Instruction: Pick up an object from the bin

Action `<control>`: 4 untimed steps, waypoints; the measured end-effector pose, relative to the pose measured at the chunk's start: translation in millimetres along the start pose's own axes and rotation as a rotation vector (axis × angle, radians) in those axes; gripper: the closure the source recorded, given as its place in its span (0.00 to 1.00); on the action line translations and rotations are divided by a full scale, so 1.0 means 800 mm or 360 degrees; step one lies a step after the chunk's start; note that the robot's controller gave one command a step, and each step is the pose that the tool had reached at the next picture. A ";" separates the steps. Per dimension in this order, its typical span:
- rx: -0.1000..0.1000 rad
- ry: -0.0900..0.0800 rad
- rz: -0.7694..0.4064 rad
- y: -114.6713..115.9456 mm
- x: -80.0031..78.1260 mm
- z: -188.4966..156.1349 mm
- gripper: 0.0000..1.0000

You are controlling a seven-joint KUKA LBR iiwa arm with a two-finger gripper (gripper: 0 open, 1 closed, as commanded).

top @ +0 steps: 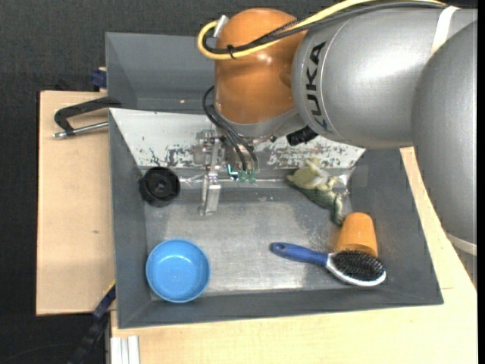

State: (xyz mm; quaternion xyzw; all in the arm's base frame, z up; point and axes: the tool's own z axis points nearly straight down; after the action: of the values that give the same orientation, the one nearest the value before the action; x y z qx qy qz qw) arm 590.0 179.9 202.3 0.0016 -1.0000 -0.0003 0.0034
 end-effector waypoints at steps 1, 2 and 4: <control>-0.0002 -0.0006 0.0038 0.034 0.038 0.021 0.00; 0.0000 -0.0002 -0.0003 0.068 0.065 0.083 0.00; 0.0000 -0.0015 -0.0655 0.045 0.101 0.164 1.00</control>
Offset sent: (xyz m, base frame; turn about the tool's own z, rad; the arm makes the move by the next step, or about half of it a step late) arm -0.0289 0.0240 -0.0169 0.0278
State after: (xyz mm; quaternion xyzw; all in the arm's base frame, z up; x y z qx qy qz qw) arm 508.3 216.0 71.3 0.2058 -0.9786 -0.0009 -0.0015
